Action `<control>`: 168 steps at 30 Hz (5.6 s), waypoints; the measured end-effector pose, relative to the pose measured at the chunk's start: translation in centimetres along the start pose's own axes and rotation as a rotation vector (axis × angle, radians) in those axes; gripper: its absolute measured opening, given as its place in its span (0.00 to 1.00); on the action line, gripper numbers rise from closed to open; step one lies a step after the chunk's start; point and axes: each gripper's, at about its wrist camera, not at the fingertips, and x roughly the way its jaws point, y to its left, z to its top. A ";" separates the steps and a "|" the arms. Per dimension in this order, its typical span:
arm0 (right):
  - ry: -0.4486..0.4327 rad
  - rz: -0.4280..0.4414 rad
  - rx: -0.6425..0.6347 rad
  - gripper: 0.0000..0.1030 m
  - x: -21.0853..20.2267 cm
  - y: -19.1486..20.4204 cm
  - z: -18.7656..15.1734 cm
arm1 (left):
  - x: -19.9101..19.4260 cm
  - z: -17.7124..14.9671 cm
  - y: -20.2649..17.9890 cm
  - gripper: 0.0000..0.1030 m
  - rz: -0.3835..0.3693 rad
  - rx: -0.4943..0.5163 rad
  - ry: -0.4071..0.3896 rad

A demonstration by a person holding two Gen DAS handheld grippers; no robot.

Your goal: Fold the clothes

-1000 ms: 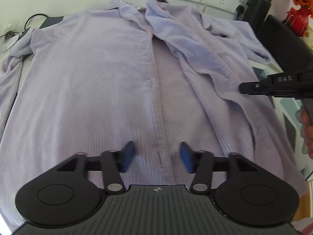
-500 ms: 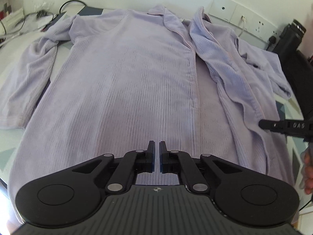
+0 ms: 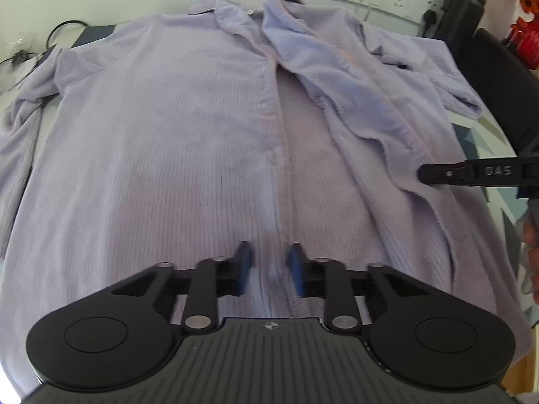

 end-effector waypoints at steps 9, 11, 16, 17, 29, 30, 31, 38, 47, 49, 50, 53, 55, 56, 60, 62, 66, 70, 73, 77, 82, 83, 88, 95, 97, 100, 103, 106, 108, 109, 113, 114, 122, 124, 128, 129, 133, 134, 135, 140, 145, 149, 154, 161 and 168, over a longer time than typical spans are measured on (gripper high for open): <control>-0.005 0.004 0.001 0.21 0.0 0.0 -0.1 | -3.1 0.7 2.6 0.02 -0.051 -0.108 -0.066; -0.004 0.006 0.002 0.21 0.0 -0.1 -0.1 | -4.1 1.0 3.4 0.02 -0.064 -0.132 -0.074; 0.005 0.010 0.004 0.21 0.0 -0.1 0.2 | -7.6 2.5 8.9 0.02 0.103 -0.164 -0.146; 0.007 0.011 0.004 0.21 0.0 -0.1 0.2 | -8.2 2.8 10.2 0.02 0.145 -0.172 -0.162; 0.044 0.061 0.056 0.29 -0.7 -0.6 0.8 | -8.1 -1.8 14.5 0.40 0.290 -0.216 -0.121; 0.049 0.067 0.066 0.29 -0.9 -0.7 0.7 | -8.1 -2.1 13.7 0.40 0.266 -0.201 -0.127; 0.054 0.076 0.069 0.29 -1.1 -0.7 0.6 | -8.3 -2.4 12.8 0.40 0.223 -0.193 -0.140; 0.097 0.088 -0.002 0.11 -1.7 1.1 0.3 | -8.8 -5.3 7.2 0.46 -0.004 -0.113 -0.177; 0.163 0.280 -0.077 0.09 -1.7 9.2 1.0 | -10.4 -11.7 8.6 0.46 -0.020 -0.248 -0.161; 0.188 0.321 -0.105 0.09 -0.5 11.9 0.9 | -11.3 -12.8 9.2 0.46 -0.007 -0.277 -0.162; 0.194 0.326 -0.117 0.09 0.2 13.0 0.8 | -11.8 -13.4 9.6 0.46 0.001 -0.290 -0.161; 0.227 0.329 -0.147 0.31 2.4 16.1 0.2 | -12.8 -14.4 10.1 0.52 0.027 -0.323 -0.168; 0.249 0.352 -0.135 0.49 3.2 16.8 0.0 | -13.1 -14.7 10.1 0.53 0.018 -0.338 -0.175; 0.243 0.352 -0.131 0.50 3.0 16.8 0.0 | -13.2 -14.7 10.0 0.53 0.010 -0.344 -0.178; 0.195 0.343 -0.101 0.48 0.9 14.4 0.2 | -12.5 -14.3 8.7 0.54 -0.021 -0.310 -0.173; 0.163 0.325 -0.069 0.49 -0.6 12.2 0.2 | -12.0 -13.9 7.8 0.54 -0.041 -0.281 -0.167; 0.143 0.284 -0.065 0.41 -3.9 7.6 -1.5 | -11.0 -13.3 6.8 0.57 -0.060 -0.258 -0.160; 0.184 0.233 -0.136 0.40 -5.7 5.4 -5.1 | -10.3 -13.3 7.2 0.57 -0.064 -0.270 -0.151; 0.210 0.212 -0.133 0.40 -5.7 4.6 -7.4 | -10.6 -13.7 7.5 0.57 -0.049 -0.287 -0.151; 0.231 0.267 -0.053 0.24 -5.6 4.5 -9.1 | -11.6 -14.5 7.8 0.57 -0.028 -0.303 -0.161; 0.286 0.402 -0.047 0.17 -4.7 7.5 -10.2 | -12.7 -16.0 8.4 0.59 -0.013 -0.336 -0.156; 0.307 0.421 -0.034 0.17 -4.1 8.0 -10.4 | -12.8 -16.3 8.5 0.59 -0.013 -0.345 -0.152; 0.357 0.547 0.069 0.19 -2.1 9.5 -10.9 | -12.6 -16.7 8.0 0.61 -0.065 -0.362 -0.137; 0.265 0.517 0.126 0.26 -4.2 7.1 -8.5 | -11.2 -14.5 3.2 0.63 -0.179 -0.213 -0.131; 0.234 0.470 0.129 0.27 -4.9 6.0 -7.9 | -10.4 -13.9 1.1 0.64 -0.209 -0.151 -0.113; 0.157 0.372 0.163 0.27 -6.0 3.7 -7.7 | -8.9 -13.2 -1.7 0.64 -0.186 -0.085 -0.086; 0.048 0.181 0.166 0.35 -7.6 1.6 -7.4 | -7.3 -12.8 -4.2 0.64 -0.132 -0.032 -0.058; -0.023 -0.029 0.046 0.55 -8.6 0.7 -7.6 | -5.9 -12.3 -5.2 0.64 -0.095 -0.044 -0.027; -0.021 -0.137 -0.028 0.59 -8.4 0.3 -8.1 | -5.6 -12.2 -5.3 0.64 -0.073 -0.042 -0.019; -0.018 -0.184 -0.057 0.60 -8.1 0.1 -8.4 | -5.5 -12.1 -5.3 0.64 -0.061 -0.038 -0.016; -0.013 -0.274 -0.076 0.74 -6.8 -0.2 -10.2 | -5.7 -12.0 -4.3 0.64 -0.027 -0.065 -0.016; -0.016 -0.279 -0.077 0.78 -6.7 -0.3 -10.6 | -5.8 -12.0 -3.8 0.64 -0.019 -0.082 -0.013; -0.020 -0.275 -0.115 0.90 -6.4 0.3 -11.0 | -8.5 -13.9 3.1 0.63 0.106 -0.332 -0.046; -0.021 -0.269 -0.117 0.90 -6.4 0.3 -11.0 | -8.8 -13.9 3.5 0.62 0.063 -0.352 -0.057; -0.019 -0.259 -0.120 0.91 -6.4 0.2 -11.0 | -9.0 -13.7 2.7 0.62 -0.029 -0.326 -0.066; -0.018 -0.254 -0.112 0.91 -6.5 0.1 -10.9 | -9.0 -13.6 1.9 0.62 -0.048 -0.299 -0.067; -0.015 -0.230 -0.071 0.91 -6.6 -0.3 -10.6 | -8.8 -13.3 0.1 0.63 -0.060 -0.239 -0.056; -0.013 -0.224 -0.065 0.91 -6.7 -0.4 -10.6 | -9.0 -13.3 0.0 0.63 -0.062 -0.241 -0.061; -0.011 -0.219 -0.060 0.91 -6.7 -0.5 -10.5 | -9.3 -13.3 -0.1 0.63 -0.063 -0.242 -0.067; -0.017 -0.190 -0.027 0.89 -7.0 -1.3 -10.5 | -9.9 -12.9 -1.2 0.65 -0.077 -0.201 -0.086; -0.023 -0.172 0.013 0.89 -7.3 -1.9 -10.2 | -7.6 -12.1 -0.8 0.30 -0.080 -0.209 -0.058; -0.024 -0.168 0.003 0.85 -8.7 -2.1 -10.2 | -7.7 -12.9 1.6 0.10 -0.094 -0.301 -0.052; -0.032 -0.189 -0.103 0.81 -12.2 -2.8 -11.8 | -8.2 -14.1 4.5 0.09 -0.159 -0.419 -0.066; 0.095 -0.133 -0.120 0.14 -12.2 -2.7 -14.5 | -7.8 -14.1 6.2 0.09 -0.237 -0.506 -0.054; 0.120 -0.108 -0.068 0.20 -13.0 -1.9 -16.8 | -7.7 -14.1 6.6 0.09 -0.262 -0.515 -0.044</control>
